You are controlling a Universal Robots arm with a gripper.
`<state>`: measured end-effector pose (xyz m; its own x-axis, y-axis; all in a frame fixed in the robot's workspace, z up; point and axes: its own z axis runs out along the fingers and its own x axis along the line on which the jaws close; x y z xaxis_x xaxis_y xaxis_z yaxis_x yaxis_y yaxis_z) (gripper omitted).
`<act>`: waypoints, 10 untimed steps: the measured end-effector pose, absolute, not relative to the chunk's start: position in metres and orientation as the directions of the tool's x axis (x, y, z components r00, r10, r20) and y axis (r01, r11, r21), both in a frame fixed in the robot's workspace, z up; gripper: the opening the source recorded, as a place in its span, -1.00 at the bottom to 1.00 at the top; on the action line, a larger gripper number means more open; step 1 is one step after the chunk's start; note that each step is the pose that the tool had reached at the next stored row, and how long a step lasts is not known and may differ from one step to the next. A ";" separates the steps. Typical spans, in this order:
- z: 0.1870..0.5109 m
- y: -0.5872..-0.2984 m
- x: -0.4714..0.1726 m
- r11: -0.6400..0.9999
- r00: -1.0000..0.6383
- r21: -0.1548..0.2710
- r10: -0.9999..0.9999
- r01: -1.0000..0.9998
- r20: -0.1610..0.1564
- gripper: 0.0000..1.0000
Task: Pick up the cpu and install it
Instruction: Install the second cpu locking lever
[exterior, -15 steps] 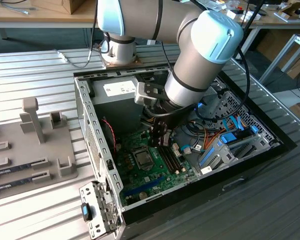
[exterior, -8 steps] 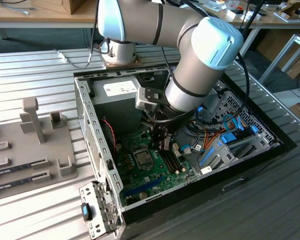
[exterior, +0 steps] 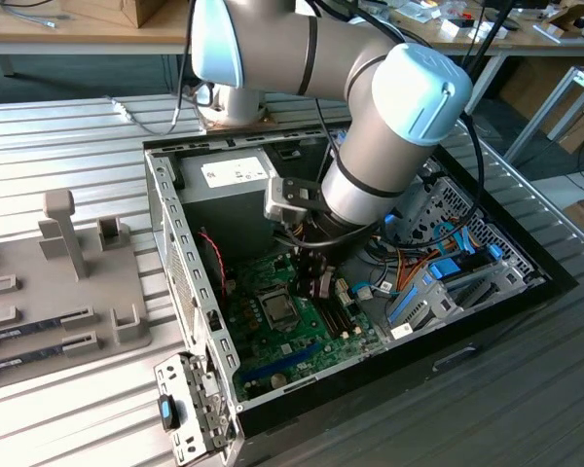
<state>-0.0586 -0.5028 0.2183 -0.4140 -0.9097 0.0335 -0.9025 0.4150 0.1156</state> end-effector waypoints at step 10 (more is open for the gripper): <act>0.215 -0.512 -0.059 0.415 -0.413 0.114 -0.910 -0.903 0.036 -0.79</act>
